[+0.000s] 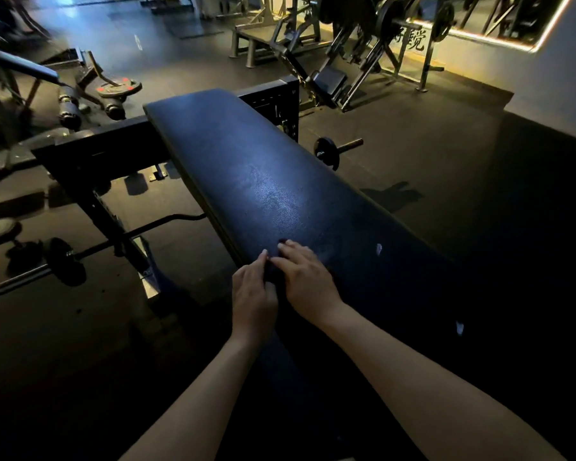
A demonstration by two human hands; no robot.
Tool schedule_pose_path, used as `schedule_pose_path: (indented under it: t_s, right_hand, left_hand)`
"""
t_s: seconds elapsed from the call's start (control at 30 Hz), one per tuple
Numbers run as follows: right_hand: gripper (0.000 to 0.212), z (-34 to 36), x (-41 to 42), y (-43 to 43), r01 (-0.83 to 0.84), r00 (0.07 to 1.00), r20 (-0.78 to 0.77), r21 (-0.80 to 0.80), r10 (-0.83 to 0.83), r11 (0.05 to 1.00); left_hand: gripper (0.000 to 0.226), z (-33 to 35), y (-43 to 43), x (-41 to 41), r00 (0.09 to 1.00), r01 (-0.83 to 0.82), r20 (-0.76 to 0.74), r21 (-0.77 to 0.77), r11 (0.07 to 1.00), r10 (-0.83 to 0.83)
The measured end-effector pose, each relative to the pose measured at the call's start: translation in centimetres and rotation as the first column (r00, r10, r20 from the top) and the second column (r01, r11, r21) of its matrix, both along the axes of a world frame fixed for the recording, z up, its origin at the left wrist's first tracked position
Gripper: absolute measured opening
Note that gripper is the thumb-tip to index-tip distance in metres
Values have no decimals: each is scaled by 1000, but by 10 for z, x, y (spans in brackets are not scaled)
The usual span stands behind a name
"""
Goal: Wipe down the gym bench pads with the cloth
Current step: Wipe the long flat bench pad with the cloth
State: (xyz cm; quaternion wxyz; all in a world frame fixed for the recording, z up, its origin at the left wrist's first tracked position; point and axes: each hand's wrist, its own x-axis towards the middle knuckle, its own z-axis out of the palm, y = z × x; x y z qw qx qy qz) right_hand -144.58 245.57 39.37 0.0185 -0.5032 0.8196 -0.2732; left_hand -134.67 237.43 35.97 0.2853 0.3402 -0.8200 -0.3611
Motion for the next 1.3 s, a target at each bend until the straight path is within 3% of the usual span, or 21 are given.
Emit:
schedule_pose_path:
  t_s: [0.17, 0.23, 0.4, 0.53, 0.7, 0.77, 0.9, 0.97, 1.17, 1.3]
  right_hand:
    - [39, -3, -40, 17, 97, 995, 22, 67, -98, 993]
    - [40, -3, -53, 19, 94, 995, 10, 61, -94, 994]
    - [37, -1, -76, 21, 323, 940, 98, 44, -326, 945]
    - [34, -1, -37, 15, 179, 980, 100, -40, -175, 983]
    - [41, 2, -14, 21, -49, 994, 92, -24, 51, 999]
    - [39, 3, -33, 19, -37, 997, 72, -14, 38, 999]
    - [45, -4, -73, 17, 262, 960, 80, 97, -270, 960]
    - [51, -9, -68, 18, 287, 952, 63, 148, -299, 946]
    - [45, -8, -18, 4, 106, 986, 127, 8, -106, 994]
    - [46, -14, -20, 14, -37, 996, 85, -1, 37, 999]
  left_hand:
    - [57, 4, 4, -15, 999, 42, 25, -196, 980, -38]
    - [56, 7, 2, -27, 998, 65, 23, -166, 984, -62]
    - [54, 2, 6, -32, 999, 43, 29, -158, 986, -39]
    - [52, -2, 4, -34, 1000, 14, -10, -138, 990, -16]
    - [48, -7, 2, -30, 992, 4, -126, -10, 1000, -5]
    - [51, -7, 1, -30, 994, 12, -113, -5, 1000, -13]
    - [51, -4, 3, -30, 996, 29, -87, -29, 999, -31]
    - [52, -4, 4, -29, 996, 33, -76, -48, 998, -37]
    - [51, -6, 1, -31, 996, 15, -87, -35, 999, -18]
    - [50, -5, 2, -30, 994, 18, -108, 10, 1000, -17]
